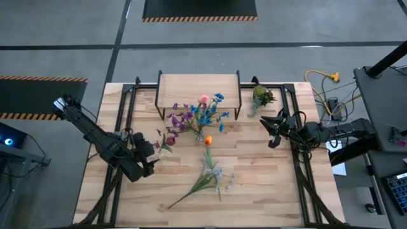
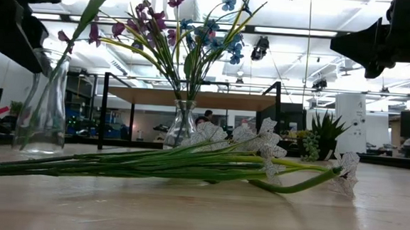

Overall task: Pick and place flowers into a vace then onto a shelf
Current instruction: Adjust the left transparent vase

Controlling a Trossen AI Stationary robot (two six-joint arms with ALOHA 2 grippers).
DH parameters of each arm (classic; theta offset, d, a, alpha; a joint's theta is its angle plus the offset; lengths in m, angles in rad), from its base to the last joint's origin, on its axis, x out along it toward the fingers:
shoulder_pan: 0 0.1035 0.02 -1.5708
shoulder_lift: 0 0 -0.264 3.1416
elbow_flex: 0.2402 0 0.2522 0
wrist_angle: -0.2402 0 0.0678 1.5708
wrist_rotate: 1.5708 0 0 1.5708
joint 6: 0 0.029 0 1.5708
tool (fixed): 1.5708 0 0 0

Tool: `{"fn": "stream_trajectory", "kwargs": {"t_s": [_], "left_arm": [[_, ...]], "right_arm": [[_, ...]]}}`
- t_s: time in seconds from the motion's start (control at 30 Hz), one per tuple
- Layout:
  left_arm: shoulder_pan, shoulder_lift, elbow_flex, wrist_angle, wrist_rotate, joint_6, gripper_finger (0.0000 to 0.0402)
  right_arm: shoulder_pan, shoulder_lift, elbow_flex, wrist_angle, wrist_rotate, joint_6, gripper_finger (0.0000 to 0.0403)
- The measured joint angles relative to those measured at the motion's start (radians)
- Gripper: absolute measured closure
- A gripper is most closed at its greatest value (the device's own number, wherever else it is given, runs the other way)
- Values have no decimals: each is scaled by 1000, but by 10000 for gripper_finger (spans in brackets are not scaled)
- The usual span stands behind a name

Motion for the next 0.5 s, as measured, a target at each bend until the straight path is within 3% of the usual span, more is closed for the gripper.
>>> {"fn": "stream_trajectory", "kwargs": {"t_s": [0.2,0.5], "left_arm": [[1,-16,-77,85,-24,35,121],[0,-15,-98,124,-78,39,134]], "right_arm": [[0,0,0,0,0,-3,330],[0,0,0,0,0,-3,330]]}}
